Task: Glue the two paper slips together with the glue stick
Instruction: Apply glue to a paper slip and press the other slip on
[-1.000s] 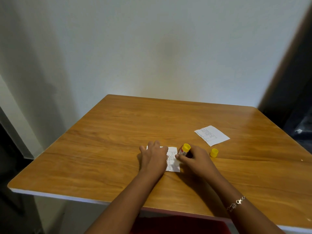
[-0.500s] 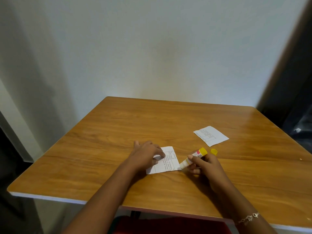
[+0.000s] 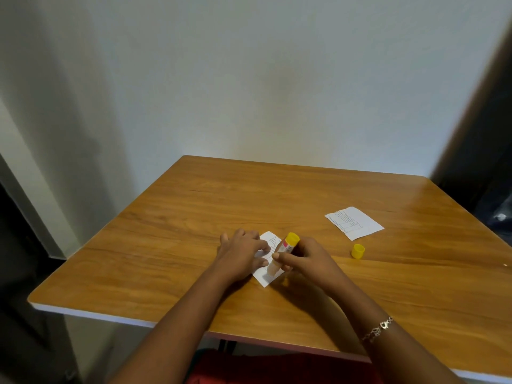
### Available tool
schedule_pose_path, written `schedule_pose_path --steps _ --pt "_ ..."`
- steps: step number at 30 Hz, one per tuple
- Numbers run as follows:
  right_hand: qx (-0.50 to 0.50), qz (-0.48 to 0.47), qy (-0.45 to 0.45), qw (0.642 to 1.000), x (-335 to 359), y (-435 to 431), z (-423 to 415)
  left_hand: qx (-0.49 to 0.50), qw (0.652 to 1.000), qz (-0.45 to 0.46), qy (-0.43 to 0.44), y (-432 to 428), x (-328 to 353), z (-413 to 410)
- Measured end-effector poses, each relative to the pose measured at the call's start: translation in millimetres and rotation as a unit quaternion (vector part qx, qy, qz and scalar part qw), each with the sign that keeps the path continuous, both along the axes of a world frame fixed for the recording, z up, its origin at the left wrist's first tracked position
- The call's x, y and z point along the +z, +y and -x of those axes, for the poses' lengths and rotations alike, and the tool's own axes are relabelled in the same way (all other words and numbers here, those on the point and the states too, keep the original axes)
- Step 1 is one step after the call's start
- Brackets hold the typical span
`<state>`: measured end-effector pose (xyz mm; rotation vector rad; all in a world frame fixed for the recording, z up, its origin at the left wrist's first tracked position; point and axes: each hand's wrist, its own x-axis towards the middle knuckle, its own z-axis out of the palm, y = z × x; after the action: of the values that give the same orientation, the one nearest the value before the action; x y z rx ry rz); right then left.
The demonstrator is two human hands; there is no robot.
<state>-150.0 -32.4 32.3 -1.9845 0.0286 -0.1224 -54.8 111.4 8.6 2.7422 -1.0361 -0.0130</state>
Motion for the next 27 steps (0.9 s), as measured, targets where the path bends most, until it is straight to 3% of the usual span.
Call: schedule_pose_path --steps 15,27 --pt "0.049 0.109 -0.013 0.993 -4.4 9.3 -5.0 -0.007 1.0 0.02 0.01 0.9 0.0 -0.2" --pt "-0.034 0.091 0.038 0.995 -0.5 -24.6 -18.1 -0.005 1.0 0.016 0.021 1.3 1.0 -0.1"
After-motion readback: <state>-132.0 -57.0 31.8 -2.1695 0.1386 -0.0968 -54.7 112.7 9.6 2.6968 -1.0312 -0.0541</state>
